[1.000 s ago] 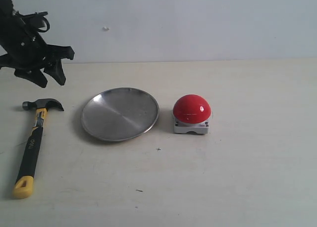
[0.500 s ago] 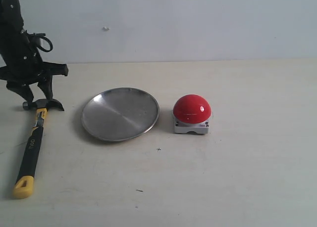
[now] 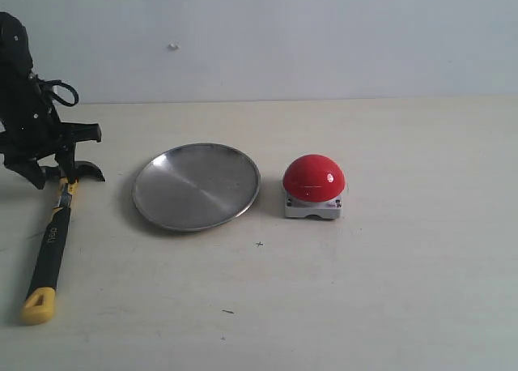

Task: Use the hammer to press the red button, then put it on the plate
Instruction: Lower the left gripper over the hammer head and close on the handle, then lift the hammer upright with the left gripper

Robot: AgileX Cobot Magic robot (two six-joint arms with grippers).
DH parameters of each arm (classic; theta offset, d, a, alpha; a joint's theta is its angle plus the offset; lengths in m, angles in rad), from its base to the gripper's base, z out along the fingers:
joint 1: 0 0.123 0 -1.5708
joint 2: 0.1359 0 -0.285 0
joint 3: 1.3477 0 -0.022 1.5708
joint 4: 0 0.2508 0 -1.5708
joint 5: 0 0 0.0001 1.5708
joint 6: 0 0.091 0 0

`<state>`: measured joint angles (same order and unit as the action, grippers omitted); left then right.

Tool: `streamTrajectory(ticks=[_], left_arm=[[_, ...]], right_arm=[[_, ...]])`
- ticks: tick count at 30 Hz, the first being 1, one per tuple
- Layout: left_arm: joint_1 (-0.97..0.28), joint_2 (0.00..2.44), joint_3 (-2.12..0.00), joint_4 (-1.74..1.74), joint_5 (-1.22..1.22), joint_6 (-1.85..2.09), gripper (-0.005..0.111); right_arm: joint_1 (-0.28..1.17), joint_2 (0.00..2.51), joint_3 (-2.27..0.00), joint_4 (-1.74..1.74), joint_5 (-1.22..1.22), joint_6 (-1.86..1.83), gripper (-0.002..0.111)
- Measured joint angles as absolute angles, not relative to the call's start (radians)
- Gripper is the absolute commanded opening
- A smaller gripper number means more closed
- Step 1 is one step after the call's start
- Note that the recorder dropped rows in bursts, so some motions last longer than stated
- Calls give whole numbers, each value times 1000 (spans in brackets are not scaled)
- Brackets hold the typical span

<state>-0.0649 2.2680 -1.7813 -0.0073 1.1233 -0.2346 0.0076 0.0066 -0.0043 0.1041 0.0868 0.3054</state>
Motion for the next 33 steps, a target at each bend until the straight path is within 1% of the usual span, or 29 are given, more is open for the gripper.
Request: streamTrajectory(ticks=[16, 33], left_arm=[[-65, 2326, -1781, -10, 1014, -239, 47], [-44, 2335, -1781, -13, 993, -228, 47]], right_arm=[[8, 7, -4, 104, 87, 305, 0], [8, 7, -4, 104, 87, 305, 0]])
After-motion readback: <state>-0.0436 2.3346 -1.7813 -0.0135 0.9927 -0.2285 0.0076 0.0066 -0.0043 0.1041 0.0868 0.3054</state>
